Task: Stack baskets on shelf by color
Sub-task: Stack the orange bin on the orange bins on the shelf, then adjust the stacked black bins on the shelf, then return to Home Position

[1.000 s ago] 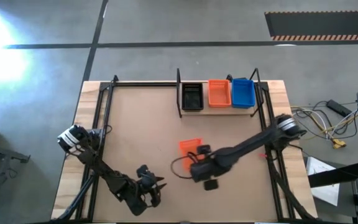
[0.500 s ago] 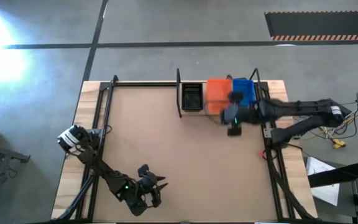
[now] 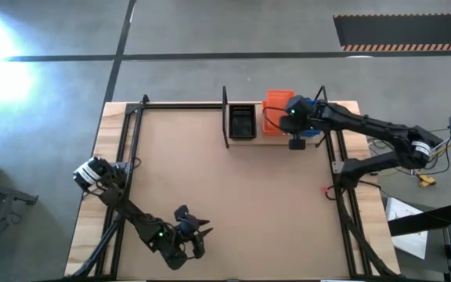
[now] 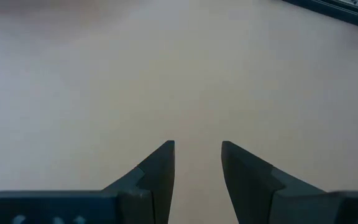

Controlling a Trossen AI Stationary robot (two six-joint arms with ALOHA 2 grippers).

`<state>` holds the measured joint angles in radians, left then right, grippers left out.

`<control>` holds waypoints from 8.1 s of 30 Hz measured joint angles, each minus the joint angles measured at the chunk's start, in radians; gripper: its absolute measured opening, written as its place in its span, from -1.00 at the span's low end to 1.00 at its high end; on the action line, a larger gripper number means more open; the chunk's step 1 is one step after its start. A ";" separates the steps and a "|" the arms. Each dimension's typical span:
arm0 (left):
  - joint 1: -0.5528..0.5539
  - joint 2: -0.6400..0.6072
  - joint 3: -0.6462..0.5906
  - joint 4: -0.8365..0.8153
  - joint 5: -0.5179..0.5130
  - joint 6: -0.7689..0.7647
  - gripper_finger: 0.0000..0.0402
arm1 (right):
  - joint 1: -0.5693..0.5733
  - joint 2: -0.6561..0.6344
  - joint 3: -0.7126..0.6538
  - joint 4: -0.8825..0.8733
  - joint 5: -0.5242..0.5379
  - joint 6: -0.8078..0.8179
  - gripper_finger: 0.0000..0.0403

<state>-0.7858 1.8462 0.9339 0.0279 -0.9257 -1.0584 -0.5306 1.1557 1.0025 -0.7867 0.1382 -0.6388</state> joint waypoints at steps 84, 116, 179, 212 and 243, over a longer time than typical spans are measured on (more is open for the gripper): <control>0.008 0.000 -0.003 0.001 0.006 0.001 -0.42 | 0.116 0.104 0.072 0.133 -0.172 0.162 -0.27; 0.011 0.000 -0.003 0.001 0.016 0.002 -0.42 | 0.227 0.525 0.382 0.273 -0.059 0.195 -0.51; 0.005 0.000 0.009 0.016 0.005 0.031 -0.42 | 0.254 0.125 0.236 0.090 -0.304 0.339 -0.37; 0.402 -0.861 -0.686 0.613 0.313 0.760 -0.99 | 0.889 -0.819 -0.765 0.830 -0.004 0.844 -0.96; 0.533 -1.778 -0.927 0.159 0.390 0.854 -1.00 | 0.884 -1.155 -0.983 0.925 0.074 0.798 -0.96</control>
<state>-0.2531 0.0683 0.0071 0.1874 -0.5355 -0.2042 0.3531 0.0011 0.0199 0.1381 0.2123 0.1592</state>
